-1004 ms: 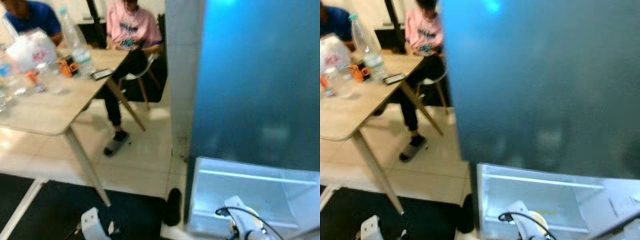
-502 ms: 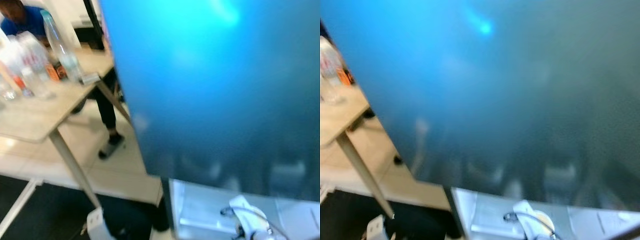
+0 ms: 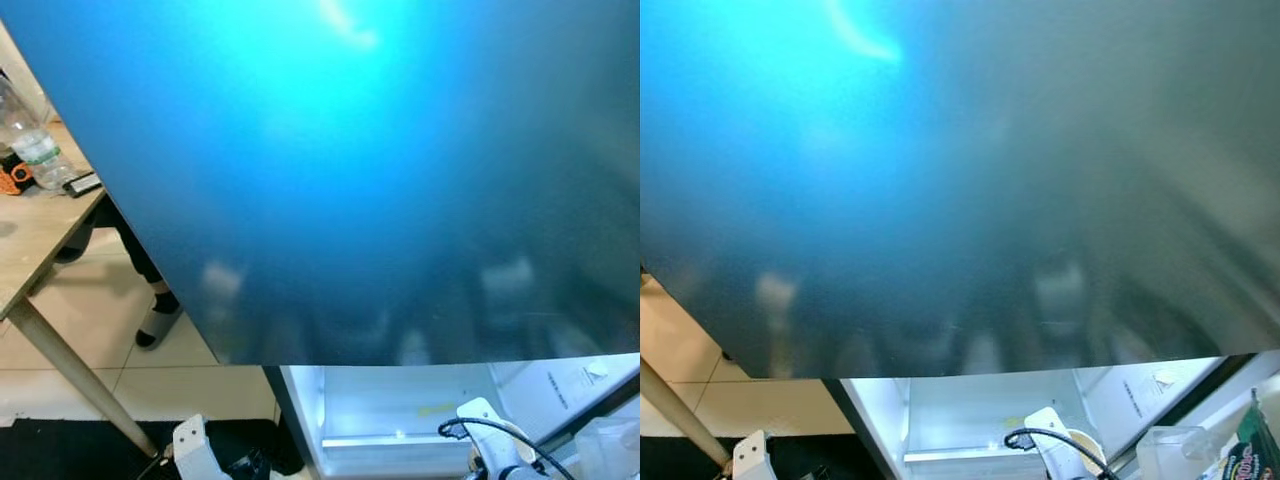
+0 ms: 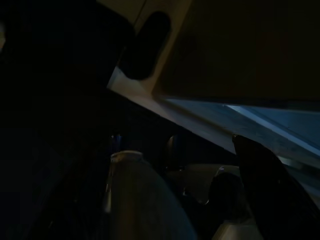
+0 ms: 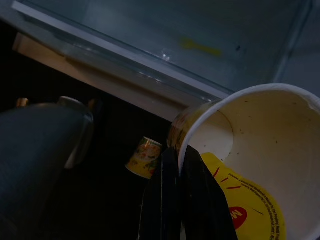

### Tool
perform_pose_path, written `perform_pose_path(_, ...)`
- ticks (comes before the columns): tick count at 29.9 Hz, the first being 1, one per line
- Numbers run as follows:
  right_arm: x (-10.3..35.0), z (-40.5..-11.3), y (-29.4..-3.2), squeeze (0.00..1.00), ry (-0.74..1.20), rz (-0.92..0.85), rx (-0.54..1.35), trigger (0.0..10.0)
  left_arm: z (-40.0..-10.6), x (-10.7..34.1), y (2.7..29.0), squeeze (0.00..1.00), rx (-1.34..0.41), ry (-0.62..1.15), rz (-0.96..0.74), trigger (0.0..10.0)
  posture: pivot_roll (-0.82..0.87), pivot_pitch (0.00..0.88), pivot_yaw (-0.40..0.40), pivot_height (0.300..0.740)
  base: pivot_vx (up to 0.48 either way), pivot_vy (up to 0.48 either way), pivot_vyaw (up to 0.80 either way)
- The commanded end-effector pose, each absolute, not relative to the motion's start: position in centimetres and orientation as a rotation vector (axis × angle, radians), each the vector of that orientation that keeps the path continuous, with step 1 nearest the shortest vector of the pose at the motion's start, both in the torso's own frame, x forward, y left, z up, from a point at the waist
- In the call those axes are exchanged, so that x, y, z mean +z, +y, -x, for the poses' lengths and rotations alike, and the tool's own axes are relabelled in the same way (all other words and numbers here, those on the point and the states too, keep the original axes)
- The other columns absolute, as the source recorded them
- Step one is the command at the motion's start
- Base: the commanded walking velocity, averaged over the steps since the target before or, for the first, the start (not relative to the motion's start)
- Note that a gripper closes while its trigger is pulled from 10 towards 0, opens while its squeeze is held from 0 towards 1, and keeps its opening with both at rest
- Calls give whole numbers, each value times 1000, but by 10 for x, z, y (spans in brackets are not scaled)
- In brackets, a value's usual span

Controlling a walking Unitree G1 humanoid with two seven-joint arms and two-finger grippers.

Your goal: Restocking fridge

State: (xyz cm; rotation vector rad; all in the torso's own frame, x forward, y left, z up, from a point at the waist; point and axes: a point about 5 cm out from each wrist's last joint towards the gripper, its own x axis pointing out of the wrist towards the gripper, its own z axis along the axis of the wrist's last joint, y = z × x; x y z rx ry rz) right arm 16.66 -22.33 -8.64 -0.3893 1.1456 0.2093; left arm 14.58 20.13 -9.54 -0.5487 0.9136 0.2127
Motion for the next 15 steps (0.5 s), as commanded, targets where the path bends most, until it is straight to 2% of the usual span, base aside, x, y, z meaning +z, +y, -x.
perform_pose_path(1,-87,-167,-220,0,1140,388,226,10000,-145,-95,204,0,221,916,550,10000,-16,0,52,740,0,0,-738)
perform_pose_path(7,-87,-167,-219,0,1133,368,218,10000,-145,-95,204,0,221,916,550,10000,-16,0,54,740,0,0,-741)
perform_pose_path(14,-84,-174,-214,0,1093,351,246,10000,-145,-95,204,0,210,918,548,10000,-16,0,54,740,0,0,0)
perform_pose_path(15,-84,-176,-213,0,1087,348,253,10000,-145,-95,203,0,201,918,550,10000,-16,0,55,740,0,-480,0)
